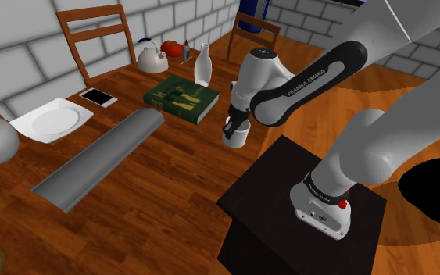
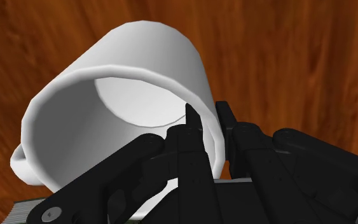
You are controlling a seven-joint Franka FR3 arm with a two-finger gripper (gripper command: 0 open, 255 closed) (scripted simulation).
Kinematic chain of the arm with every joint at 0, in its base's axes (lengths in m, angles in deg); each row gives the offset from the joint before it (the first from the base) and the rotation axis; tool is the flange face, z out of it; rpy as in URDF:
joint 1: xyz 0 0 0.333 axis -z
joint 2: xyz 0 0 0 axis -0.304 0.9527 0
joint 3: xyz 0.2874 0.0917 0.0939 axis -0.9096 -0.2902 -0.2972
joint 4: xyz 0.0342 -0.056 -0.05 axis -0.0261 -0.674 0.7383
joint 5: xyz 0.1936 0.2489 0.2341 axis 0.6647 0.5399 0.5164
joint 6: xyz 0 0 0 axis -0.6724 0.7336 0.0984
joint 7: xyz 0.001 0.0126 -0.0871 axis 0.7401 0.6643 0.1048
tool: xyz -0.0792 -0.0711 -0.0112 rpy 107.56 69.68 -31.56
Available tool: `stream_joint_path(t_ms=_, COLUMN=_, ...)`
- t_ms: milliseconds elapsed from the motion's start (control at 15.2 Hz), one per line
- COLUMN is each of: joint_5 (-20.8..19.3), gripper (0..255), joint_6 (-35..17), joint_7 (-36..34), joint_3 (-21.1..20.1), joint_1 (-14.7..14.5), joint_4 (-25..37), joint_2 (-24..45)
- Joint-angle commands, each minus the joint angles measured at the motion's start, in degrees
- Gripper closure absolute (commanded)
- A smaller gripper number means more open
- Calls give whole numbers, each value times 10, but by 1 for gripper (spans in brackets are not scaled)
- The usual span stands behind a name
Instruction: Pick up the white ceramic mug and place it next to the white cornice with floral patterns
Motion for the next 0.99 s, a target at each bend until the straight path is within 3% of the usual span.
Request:
stream_joint_path(t_ms=0, joint_5=3, gripper=255, joint_6=25, joint_7=3, joint_3=2, joint_1=-2, joint_4=3, joint_2=-22)
stream_joint_path(t_ms=924, joint_5=11, gripper=255, joint_6=178, joint_7=12, joint_3=9, joint_1=-9, joint_4=46, joint_2=-132)
